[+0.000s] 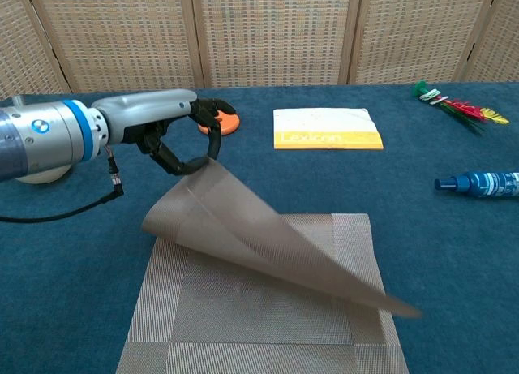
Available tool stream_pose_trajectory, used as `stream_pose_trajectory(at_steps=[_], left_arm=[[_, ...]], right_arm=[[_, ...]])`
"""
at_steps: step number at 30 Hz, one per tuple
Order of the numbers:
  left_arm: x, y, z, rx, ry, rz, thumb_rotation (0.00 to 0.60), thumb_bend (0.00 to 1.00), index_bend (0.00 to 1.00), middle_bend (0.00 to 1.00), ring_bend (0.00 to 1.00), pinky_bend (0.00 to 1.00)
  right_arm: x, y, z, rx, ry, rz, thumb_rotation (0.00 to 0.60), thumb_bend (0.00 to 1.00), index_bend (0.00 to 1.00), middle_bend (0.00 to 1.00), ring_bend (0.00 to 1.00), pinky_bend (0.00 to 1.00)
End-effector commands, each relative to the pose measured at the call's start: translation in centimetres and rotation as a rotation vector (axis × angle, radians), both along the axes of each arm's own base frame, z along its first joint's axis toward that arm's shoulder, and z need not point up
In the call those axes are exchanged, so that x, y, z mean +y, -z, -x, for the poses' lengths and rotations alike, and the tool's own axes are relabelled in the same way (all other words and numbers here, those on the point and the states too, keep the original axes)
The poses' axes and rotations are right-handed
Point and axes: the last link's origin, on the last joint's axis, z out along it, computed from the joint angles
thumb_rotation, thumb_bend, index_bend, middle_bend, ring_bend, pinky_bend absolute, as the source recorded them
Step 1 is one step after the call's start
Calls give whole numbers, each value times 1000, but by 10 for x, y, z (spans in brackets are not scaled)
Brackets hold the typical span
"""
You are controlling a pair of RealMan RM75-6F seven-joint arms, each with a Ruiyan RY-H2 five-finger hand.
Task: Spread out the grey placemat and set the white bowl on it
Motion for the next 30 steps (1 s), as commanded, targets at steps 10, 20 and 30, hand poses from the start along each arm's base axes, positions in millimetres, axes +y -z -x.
stream_pose_trajectory(at_steps=[10,20,30], left_arm=[[82,-18,43,75,-226,-206,600,605,748,0,0,0],[95,-23,67,134,-282,-255,600,605,746,0,0,0],[97,-40,82,150,-287,-313,600,0,0,0,0,0]], right_arm=[[-5,5,2,9,14,-18,600,0,0,0,0,0],[-6,6,4,10,22,-20,600,0,0,0,0,0],[-6,9,4,15,24,-31,600,0,0,0,0,0]])
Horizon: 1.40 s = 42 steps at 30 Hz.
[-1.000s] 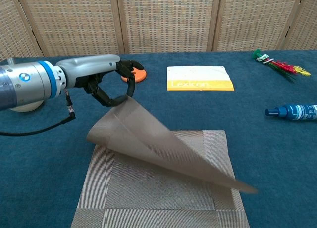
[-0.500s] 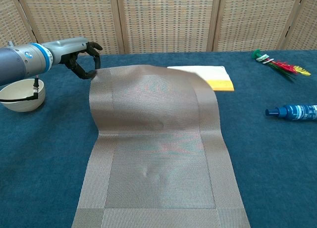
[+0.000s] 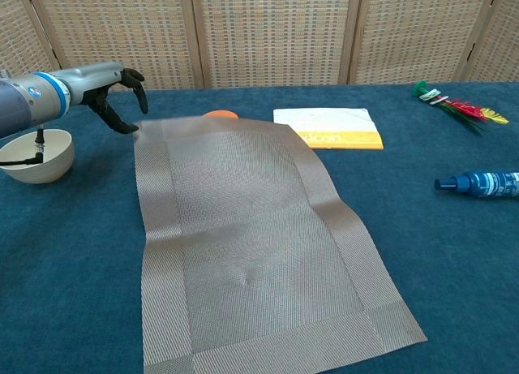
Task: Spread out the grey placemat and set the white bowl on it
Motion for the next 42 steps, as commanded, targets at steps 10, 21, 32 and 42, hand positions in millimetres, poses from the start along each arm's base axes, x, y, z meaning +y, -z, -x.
stream_pose_trajectory(at_steps=[10,21,32,42], left_arm=[[-35,-76,21,30,61,-203,600,0,0,0,0,0],[-158,-137,69,66,-71,-307,600,0,0,0,0,0],[-213,-148,76,96,-114,-293,600,0,0,0,0,0],[-216,-144,74,114,-86,-276,600,0,0,0,0,0]], right_arm=[[-9,13,-2,27,-44,-46,600,0,36,0,0,0],[-14,75,-33,67,-330,-455,600,0,95,0,0,0],[-24,127,-72,57,-539,-638,600,0,141,0,0,0],[-47,165,-93,111,-614,-670,600,0,149,0,0,0]])
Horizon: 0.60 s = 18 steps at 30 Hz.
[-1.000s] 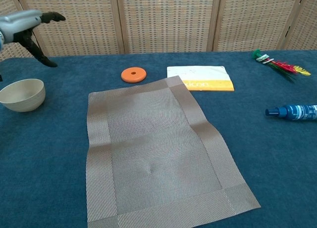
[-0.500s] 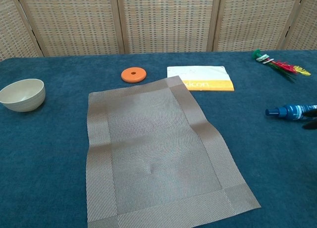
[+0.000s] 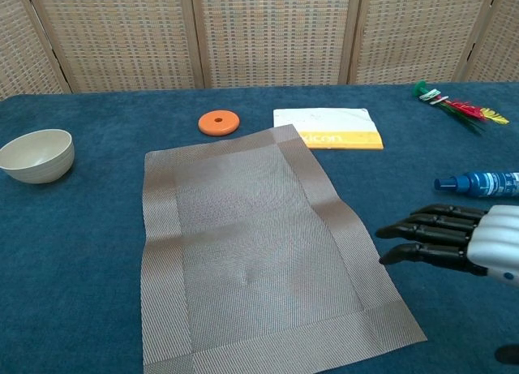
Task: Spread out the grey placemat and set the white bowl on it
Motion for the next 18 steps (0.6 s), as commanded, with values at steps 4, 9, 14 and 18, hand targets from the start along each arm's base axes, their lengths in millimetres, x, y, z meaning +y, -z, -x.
stream_pose_trajectory(at_steps=[4,9,14,18], left_arm=[[1,4,0,5,3,15,600,0,0,0,0,0],[2,5,1,6,4,26,600,0,0,0,0,0],[2,6,1,4,3,30,600,0,0,0,0,0],[4,5,3,-4,-7,32,600,0,0,0,0,0]], right_arm=[[-17,19,-6,30,-25,-7,600,0,151,0,0,0],[-17,29,-6,61,-40,-23,600,0,151,0,0,0],[-20,35,-5,63,-37,-15,600,0,144,0,0,0],[-23,37,-2,53,-12,-18,600,0,140,0,0,0]])
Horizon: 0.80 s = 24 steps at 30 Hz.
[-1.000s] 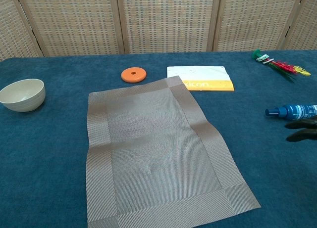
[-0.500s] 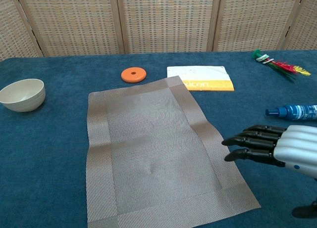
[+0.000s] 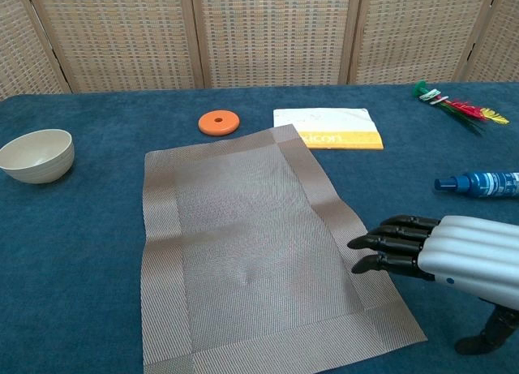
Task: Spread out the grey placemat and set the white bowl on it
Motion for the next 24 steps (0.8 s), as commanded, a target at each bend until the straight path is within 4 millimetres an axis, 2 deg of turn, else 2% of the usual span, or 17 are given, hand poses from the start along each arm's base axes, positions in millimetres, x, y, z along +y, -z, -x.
stream_pose_trajectory(at_steps=[1,20,24], left_arm=[[1,-1,1,-4,-7,0,600,0,0,0,0,0],[4,-1,4,-9,-15,9,600,0,0,0,0,0],[4,-1,4,-12,-16,7,600,0,0,0,0,0]], right_arm=[[-2,2,1,-5,11,-2,600,0,140,0,0,0],[-9,22,-8,-36,-5,-8,600,3,144,0,0,0],[-14,25,-13,-60,-32,-5,600,94,155,0,0,0]])
